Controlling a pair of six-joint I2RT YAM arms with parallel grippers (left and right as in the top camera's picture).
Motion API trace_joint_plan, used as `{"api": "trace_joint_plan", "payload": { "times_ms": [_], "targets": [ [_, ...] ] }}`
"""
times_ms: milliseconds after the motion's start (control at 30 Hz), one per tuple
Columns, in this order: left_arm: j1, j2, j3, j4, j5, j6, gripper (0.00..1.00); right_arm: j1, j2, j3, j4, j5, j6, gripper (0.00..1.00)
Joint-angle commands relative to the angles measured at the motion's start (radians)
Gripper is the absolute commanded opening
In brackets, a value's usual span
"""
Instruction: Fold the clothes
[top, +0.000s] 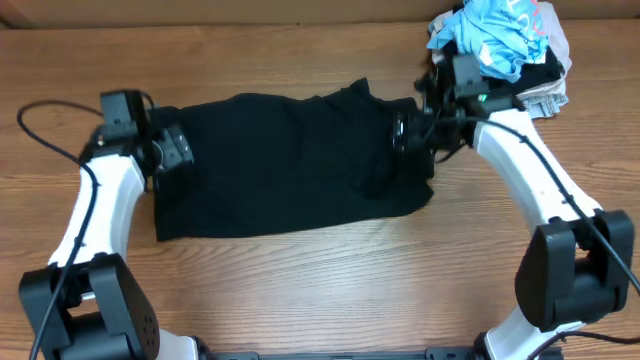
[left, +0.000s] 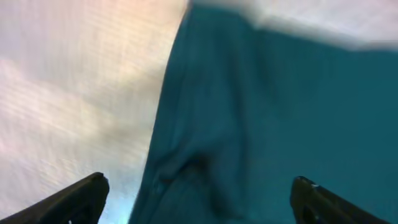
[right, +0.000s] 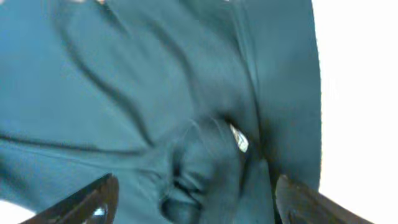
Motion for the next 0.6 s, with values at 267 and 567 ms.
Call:
{"api": "trace_joint_plan", "payload": {
  "times_ms": [267,567],
  "targets": [
    [0.089,0.244,0.396,-0.026,0.163,0.245,1.00,0.038,-0.008,0.249,-0.073,-0.007,-0.096,0.88],
    [0.100,0.469,0.536,-0.014,0.178,0.362,0.96,0.086,-0.008,0.248,-0.087,0.039,-0.095,0.87]
  ]
}}
